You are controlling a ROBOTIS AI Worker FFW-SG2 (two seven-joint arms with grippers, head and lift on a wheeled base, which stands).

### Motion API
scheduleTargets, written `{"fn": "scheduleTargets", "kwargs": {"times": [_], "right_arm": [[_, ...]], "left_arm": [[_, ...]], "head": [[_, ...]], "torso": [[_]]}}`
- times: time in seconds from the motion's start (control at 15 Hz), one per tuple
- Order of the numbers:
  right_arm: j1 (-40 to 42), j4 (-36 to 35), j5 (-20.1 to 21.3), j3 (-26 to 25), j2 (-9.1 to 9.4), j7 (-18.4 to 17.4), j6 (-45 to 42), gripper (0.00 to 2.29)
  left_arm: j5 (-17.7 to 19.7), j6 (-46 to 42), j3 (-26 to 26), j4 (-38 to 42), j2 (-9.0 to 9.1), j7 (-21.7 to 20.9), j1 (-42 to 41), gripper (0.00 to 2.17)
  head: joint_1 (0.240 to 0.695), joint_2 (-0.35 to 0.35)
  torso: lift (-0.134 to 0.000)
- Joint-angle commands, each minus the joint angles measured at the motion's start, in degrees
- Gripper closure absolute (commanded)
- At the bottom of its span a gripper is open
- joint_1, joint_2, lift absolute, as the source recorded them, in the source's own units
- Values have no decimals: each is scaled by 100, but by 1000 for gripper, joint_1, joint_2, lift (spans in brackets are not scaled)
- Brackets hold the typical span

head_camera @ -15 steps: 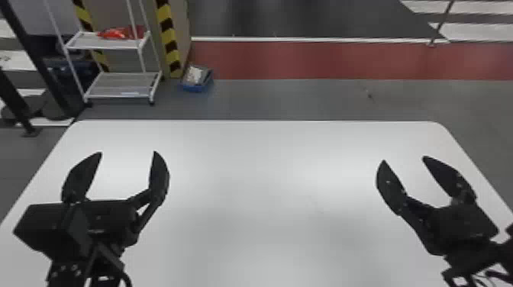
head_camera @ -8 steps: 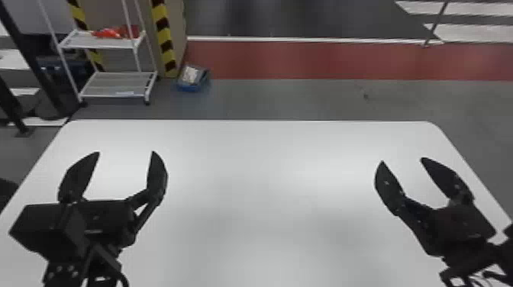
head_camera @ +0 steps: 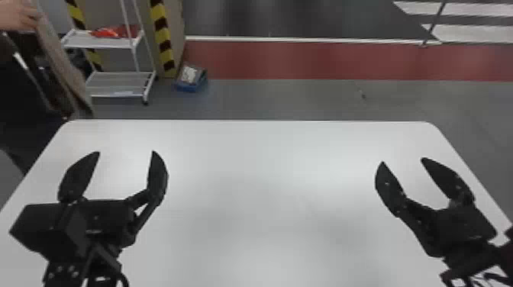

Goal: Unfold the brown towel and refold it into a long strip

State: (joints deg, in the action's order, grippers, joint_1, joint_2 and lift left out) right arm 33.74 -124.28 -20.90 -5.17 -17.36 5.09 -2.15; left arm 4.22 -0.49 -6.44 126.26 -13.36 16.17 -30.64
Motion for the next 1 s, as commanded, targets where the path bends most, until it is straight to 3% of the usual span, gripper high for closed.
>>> {"fn": "scheduleTargets", "kwargs": {"times": [0.0, 0.93], "right_arm": [[1, 0, -2, -2, -4, 0, 0, 194], [54, 26, -2, -28, 31, 0, -18, 194]], "left_arm": [[0, 10, -7, -5, 0, 0, 6, 90], [-26, 10, -94, -119, 0, -9, 50, 90]], "head": [[695, -37], [695, -41]], "torso": [[-125], [-125]]}}
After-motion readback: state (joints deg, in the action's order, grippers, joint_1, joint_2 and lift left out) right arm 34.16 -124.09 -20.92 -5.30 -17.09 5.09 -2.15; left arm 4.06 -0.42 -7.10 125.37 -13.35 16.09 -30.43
